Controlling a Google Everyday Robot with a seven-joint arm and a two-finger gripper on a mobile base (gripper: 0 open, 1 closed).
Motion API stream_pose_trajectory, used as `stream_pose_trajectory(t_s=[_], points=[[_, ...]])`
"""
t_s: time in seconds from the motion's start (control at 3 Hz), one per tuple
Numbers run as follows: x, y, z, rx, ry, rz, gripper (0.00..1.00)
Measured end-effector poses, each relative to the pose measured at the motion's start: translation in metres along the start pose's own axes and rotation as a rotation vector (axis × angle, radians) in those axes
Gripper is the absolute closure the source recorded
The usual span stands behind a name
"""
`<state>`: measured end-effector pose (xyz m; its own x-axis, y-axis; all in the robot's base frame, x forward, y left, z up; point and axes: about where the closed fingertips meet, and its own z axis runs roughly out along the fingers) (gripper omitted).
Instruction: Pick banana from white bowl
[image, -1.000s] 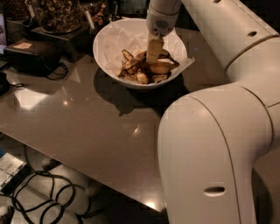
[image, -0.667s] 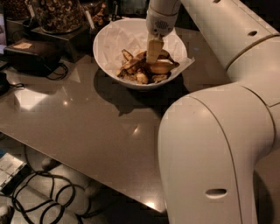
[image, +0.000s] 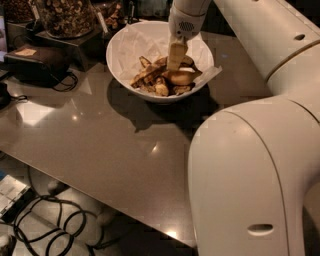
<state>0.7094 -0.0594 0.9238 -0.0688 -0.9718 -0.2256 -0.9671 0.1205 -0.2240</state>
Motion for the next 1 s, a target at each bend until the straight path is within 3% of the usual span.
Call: stream_pose_trajectory(t_s=[0.67,1.0], points=[[0.009,0.013,-0.043,0.081,-0.112,0.062,1.00],[0.009,0.013,-0.043,0.081,-0.113,0.062,1.00]])
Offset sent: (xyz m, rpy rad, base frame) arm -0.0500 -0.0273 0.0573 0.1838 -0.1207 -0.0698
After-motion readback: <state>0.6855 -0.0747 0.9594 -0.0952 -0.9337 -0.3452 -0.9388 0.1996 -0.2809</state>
